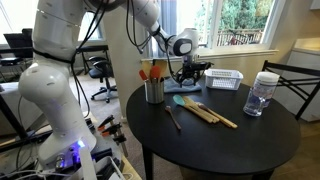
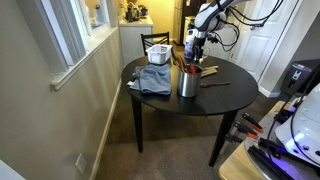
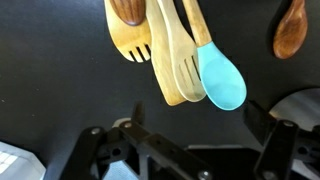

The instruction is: Put the blue ladle inside the silver tin

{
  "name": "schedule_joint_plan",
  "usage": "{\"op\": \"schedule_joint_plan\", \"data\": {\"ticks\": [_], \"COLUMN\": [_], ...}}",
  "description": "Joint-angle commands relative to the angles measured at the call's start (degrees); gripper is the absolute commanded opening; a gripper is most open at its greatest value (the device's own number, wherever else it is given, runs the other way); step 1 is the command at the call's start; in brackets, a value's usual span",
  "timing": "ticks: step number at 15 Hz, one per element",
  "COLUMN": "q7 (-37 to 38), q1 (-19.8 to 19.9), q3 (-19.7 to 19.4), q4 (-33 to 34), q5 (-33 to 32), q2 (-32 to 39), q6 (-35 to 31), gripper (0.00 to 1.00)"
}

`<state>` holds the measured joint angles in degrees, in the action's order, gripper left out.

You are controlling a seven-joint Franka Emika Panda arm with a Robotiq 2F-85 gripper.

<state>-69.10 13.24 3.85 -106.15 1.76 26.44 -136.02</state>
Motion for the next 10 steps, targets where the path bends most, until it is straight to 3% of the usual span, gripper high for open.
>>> {"op": "schedule_joint_plan", "data": {"ticks": [1,6,9,10], "q7": [-9.63,-18.4,-23.62,-19.77], "q1": [2.03,1.1,0.53,0.05], "q3": [1.94,-0.47,-3.14,-2.55], "q4": [-2.16,-3.54,-2.51,-1.34], "q5": [3.41,-0.95,-7.31,-4.21], "q2": [-1.07,-1.82,-1.74,0.1], "q6": [2.89,6.39,7.76,6.48], "gripper": [1.0,1.0,1.0,1.0]}}
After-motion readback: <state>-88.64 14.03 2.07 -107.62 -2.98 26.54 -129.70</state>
